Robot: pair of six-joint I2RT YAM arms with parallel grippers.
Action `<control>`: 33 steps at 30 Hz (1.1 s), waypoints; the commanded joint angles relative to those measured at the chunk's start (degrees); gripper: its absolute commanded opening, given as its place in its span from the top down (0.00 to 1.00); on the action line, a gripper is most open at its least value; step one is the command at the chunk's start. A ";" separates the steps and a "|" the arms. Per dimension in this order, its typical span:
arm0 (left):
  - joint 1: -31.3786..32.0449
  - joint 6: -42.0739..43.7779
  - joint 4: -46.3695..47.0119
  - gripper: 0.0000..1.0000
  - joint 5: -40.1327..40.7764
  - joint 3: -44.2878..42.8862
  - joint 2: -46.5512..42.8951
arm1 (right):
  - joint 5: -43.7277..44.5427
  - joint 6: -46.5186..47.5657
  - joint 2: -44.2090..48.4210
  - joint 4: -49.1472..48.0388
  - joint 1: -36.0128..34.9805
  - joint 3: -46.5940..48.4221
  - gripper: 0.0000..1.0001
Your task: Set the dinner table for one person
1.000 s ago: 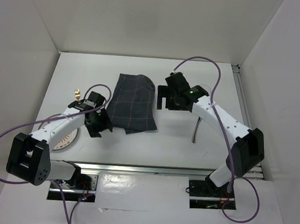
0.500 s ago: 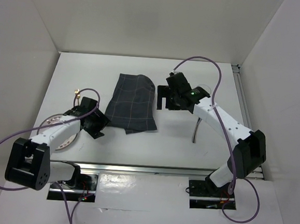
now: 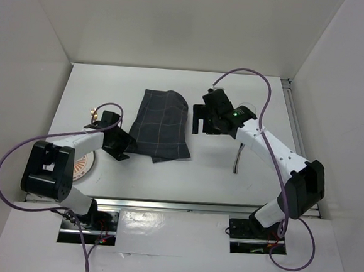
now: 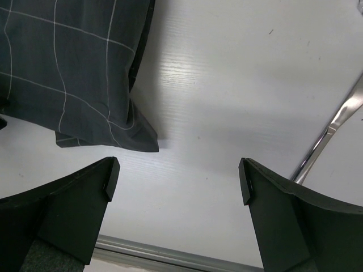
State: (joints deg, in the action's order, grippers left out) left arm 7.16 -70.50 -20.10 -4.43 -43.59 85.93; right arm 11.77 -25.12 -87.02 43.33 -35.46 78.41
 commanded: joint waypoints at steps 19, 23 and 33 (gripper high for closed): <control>-0.74 7.12 -7.92 1.00 2.32 -15.80 3.21 | -3.77 -9.23 8.36 1.85 -1.80 -10.20 0.00; -0.74 9.23 -14.87 1.00 2.84 -25.82 0.82 | -4.39 -12.40 9.59 -2.71 -4.86 -15.02 0.00; 1.63 12.40 -20.68 1.00 3.37 -39.38 1.87 | -0.43 -9.50 6.09 -36.64 -15.16 -28.49 0.03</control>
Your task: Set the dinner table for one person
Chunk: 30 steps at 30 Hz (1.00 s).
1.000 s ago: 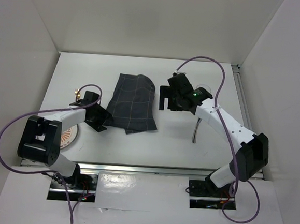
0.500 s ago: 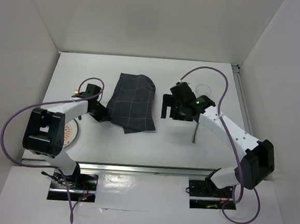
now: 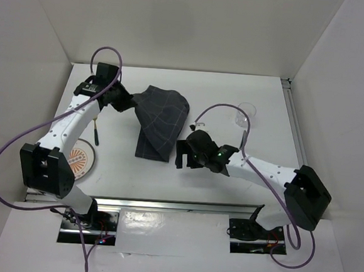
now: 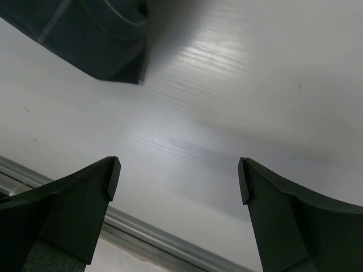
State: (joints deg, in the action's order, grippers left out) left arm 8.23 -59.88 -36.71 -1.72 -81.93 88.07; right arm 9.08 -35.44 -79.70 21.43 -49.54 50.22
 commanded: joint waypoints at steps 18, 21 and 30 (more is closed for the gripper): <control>1.09 3.98 -4.60 1.00 -0.48 -5.78 0.26 | 18.15 -6.38 -23.48 -18.10 -9.00 12.52 0.35; 1.09 3.98 -4.60 1.00 -0.48 -7.10 0.26 | 22.64 -6.39 -24.62 -16.68 -8.39 14.64 0.73; -2.16 8.71 -0.12 1.00 -8.81 -23.42 10.86 | 18.36 25.07 -21.98 -27.92 11.35 29.52 1.00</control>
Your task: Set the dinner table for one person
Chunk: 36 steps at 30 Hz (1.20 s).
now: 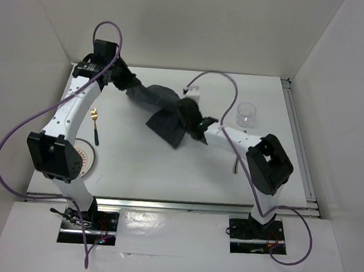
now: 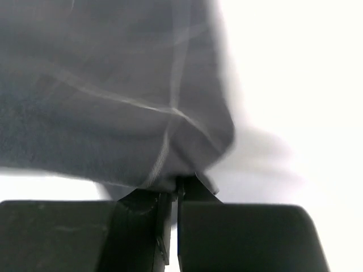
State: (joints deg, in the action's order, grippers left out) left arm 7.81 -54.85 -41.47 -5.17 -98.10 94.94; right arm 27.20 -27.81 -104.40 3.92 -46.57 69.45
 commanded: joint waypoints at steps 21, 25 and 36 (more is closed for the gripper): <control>-6.76 11.95 8.61 1.00 -7.23 33.30 -25.22 | 1.79 8.42 37.06 16.26 -0.01 -16.26 0.14; -7.28 12.49 8.60 1.00 -7.22 46.22 -30.86 | 5.58 -5.91 44.00 29.80 -2.13 -16.98 0.21; -7.29 13.72 4.30 1.00 -2.13 49.41 -32.62 | -17.59 -20.08 25.05 35.90 0.68 -4.16 0.55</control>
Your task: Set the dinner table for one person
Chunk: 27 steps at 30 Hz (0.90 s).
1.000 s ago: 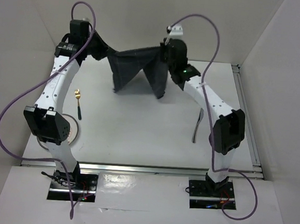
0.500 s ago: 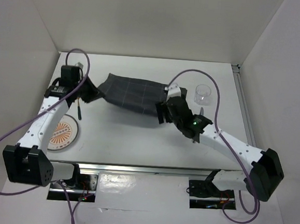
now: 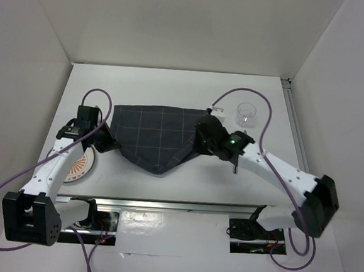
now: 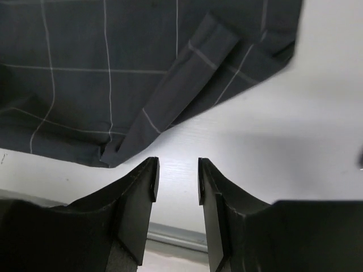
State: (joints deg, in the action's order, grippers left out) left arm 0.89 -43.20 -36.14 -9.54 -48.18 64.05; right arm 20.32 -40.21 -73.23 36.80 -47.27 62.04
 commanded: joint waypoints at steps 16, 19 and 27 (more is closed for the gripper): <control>-0.36 3.12 -2.18 1.00 0.66 -0.51 -2.79 | -33.49 -11.39 -14.03 -27.22 21.24 -10.28 0.45; -0.36 3.12 -2.18 1.00 0.14 -0.51 -2.79 | -36.83 -11.39 -15.88 -31.34 23.00 -11.06 0.42; -0.36 3.12 -2.18 1.00 0.14 -1.04 -2.79 | -40.88 -9.81 -22.38 -36.09 23.54 -9.83 0.46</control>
State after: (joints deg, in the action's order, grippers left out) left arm 0.89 -41.65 -38.17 -8.82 -48.18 62.41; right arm -17.32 -51.31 -93.97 5.76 -23.79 50.00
